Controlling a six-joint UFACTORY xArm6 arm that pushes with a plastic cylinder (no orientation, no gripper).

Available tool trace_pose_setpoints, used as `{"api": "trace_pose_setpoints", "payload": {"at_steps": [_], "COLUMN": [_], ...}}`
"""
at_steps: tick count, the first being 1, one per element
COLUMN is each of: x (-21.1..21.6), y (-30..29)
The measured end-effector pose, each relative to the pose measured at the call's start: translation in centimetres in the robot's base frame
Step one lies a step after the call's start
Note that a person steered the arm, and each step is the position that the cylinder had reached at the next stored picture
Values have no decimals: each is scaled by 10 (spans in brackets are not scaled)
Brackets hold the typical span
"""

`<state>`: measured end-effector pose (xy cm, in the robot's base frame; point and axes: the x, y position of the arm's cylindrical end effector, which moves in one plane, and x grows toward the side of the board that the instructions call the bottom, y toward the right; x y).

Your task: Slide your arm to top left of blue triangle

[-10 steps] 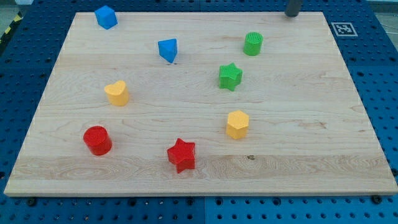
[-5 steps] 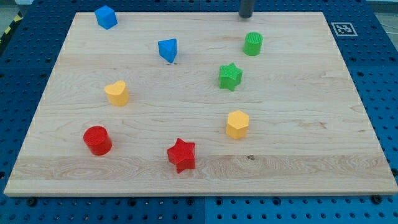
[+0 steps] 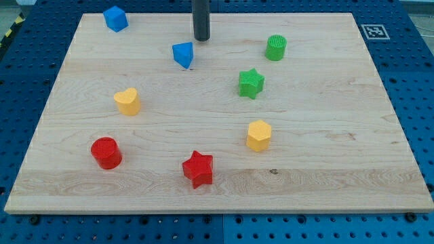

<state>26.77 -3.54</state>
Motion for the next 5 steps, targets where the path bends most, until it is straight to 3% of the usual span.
{"api": "trace_pose_setpoints", "payload": {"at_steps": [2,5], "x": [5,37], "y": [-11,-88]}}
